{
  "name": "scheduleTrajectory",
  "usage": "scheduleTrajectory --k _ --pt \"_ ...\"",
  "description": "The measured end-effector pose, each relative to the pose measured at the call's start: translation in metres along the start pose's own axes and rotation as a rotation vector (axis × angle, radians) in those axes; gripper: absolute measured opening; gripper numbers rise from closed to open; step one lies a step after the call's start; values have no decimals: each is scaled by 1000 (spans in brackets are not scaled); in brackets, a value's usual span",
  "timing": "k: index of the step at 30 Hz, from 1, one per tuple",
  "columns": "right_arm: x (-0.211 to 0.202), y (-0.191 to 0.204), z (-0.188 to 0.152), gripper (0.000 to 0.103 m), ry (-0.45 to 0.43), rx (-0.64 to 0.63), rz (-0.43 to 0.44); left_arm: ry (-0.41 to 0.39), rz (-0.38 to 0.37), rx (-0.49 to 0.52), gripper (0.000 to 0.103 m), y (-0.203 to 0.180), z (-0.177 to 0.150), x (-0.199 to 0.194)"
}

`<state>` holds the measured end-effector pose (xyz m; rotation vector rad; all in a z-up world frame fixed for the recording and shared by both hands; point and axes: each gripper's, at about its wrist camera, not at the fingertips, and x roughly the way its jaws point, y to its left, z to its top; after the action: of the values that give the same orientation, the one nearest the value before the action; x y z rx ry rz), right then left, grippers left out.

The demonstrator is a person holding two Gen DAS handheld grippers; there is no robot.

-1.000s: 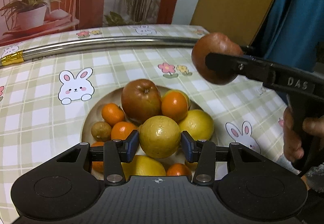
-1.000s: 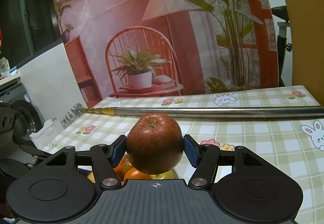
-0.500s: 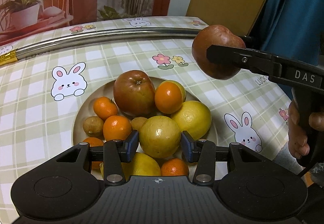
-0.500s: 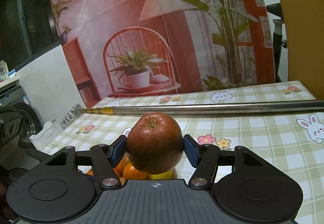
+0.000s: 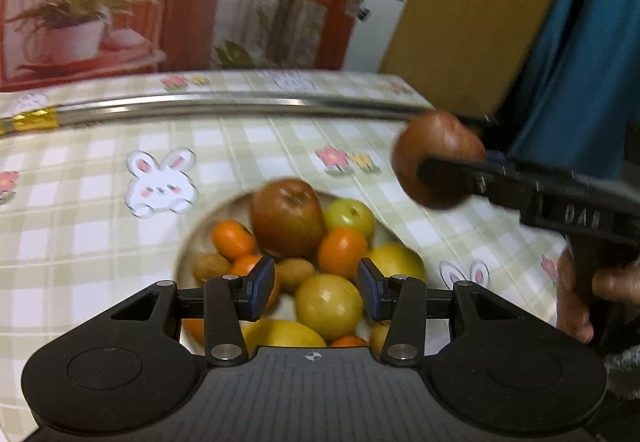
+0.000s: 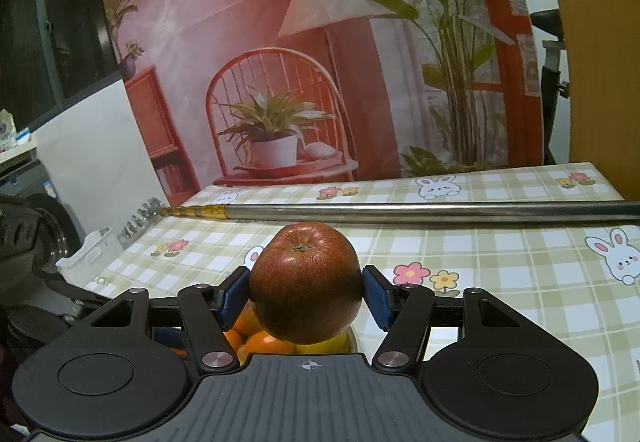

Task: Organize fruits
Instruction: 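Drop the yellow fruit on the plate with the left gripper while the right gripper carries the red apple, then lower the red apple onto the plate and open the right gripper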

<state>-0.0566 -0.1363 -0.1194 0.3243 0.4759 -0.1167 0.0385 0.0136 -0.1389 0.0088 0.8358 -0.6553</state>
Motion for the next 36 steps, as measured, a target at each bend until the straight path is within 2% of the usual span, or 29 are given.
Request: scheduleTrajectory --k 8,14,23,36 --pt "7 11 -1 57 33 -18 11 -140 147 -77 49 23 11 -37" --pt "25 29 -3 57 84 -33 55 -189 201 -132 50 35 10 -53" --pt "52 63 -12 57 171 -62 106 -190 201 -180 50 54 0 -57" --pt "71 77 -16 57 236 -97 88 -184 192 -201 50 59 -6 -56"
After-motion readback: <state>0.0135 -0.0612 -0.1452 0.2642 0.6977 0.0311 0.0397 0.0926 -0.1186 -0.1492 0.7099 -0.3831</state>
